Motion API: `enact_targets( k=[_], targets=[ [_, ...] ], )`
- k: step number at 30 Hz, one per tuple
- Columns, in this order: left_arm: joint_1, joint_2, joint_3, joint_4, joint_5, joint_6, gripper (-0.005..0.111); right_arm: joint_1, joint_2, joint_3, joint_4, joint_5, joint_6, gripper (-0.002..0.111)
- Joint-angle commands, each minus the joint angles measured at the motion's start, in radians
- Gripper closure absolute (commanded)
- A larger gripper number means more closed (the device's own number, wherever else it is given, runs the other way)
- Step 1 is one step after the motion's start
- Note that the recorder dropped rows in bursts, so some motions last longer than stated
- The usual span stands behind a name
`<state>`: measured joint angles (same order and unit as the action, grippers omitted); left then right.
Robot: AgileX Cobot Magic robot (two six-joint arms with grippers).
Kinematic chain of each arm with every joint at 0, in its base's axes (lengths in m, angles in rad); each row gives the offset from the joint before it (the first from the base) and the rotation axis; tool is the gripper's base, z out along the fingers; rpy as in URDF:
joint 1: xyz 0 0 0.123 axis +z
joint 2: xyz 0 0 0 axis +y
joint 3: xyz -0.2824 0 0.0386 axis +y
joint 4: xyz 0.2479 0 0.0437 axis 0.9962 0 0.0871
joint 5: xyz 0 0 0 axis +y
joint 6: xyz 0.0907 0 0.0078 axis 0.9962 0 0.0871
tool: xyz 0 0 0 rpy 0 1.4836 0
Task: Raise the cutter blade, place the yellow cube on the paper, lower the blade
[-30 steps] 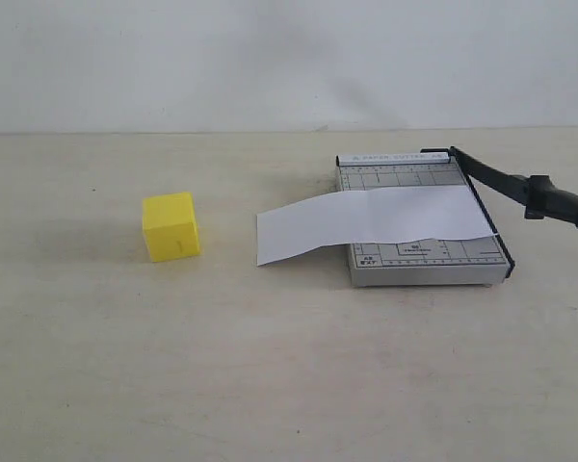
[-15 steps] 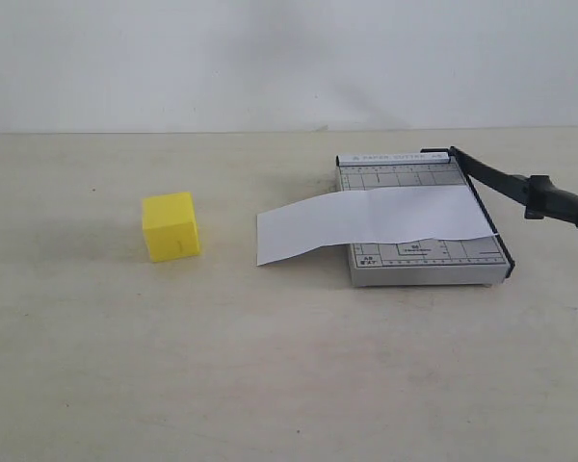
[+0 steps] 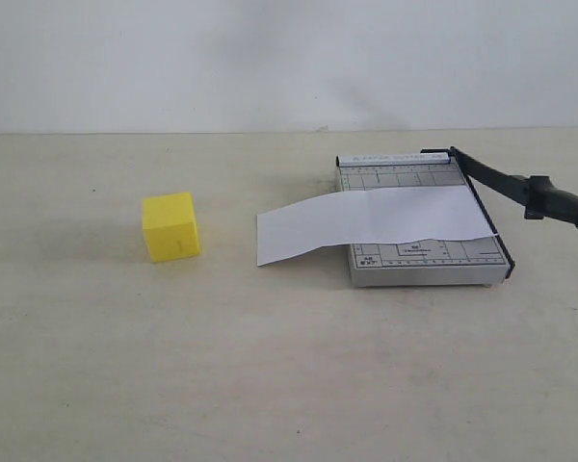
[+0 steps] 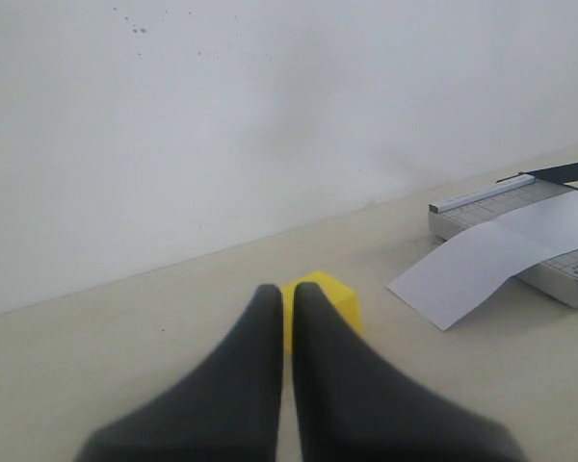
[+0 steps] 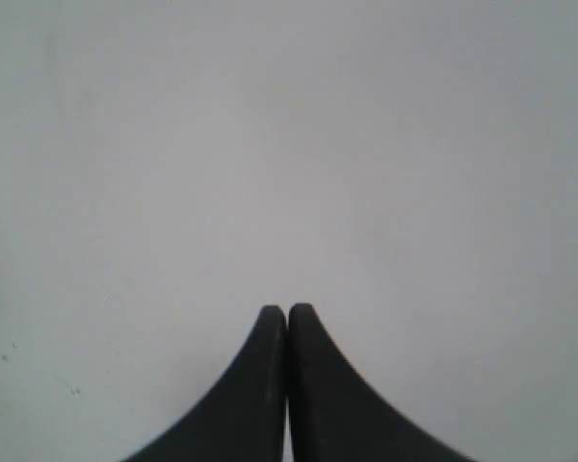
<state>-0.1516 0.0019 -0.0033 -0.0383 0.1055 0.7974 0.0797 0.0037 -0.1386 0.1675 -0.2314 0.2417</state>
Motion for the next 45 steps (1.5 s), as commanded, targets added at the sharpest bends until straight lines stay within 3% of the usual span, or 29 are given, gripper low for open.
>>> enact_targets(
  k=[1, 7, 11, 15, 18, 22, 30, 40, 45],
  targets=[
    [-0.009, -0.002, 0.003, 0.002, -0.005, 0.006, 0.102, 0.0, -0.004, -0.007, 0.01, -0.038, 0.121, 0.109],
    [-0.009, -0.002, 0.003, 0.002, -0.002, 0.006, 0.102, 0.0, -0.004, -0.014, 0.005, 0.004, 0.199, 0.109],
    [-0.009, -0.002, 0.003, 0.002, -0.002, 0.006, 0.102, 0.0, -0.004, -0.094, -0.002, 0.221, 0.155, 0.104],
    [-0.009, -0.002, 0.003, 0.002, -0.002, 0.006, 0.102, 0.0, 0.03, -0.226, -0.002, 0.435, -0.036, 0.088],
    [-0.009, -0.002, 0.003, 0.002, -0.002, 0.006, 0.102, 0.0, 0.12, -0.317, -0.002, 0.509, -0.124, 0.07],
    [-0.009, -0.002, 0.003, 0.002, -0.002, 0.006, 0.102, 0.0, 0.276, -0.436, 0.002, 0.577, -0.169, 0.057],
    [-0.009, -0.002, 0.003, 0.002, -0.002, 0.006, 0.102, 0.0, 0.46, -0.595, 0.005, 0.597, -0.217, 0.057],
    [-0.009, -0.002, 0.003, -0.004, -0.026, -0.003, 0.102, 0.0, 0.47, -0.608, 0.005, 0.603, -0.252, 0.057],
    [-0.009, -0.002, 0.003, -0.15, -0.231, -0.386, 0.102, 0.0, 0.47, -0.608, 0.005, 0.613, -0.256, 0.057]
  ],
)
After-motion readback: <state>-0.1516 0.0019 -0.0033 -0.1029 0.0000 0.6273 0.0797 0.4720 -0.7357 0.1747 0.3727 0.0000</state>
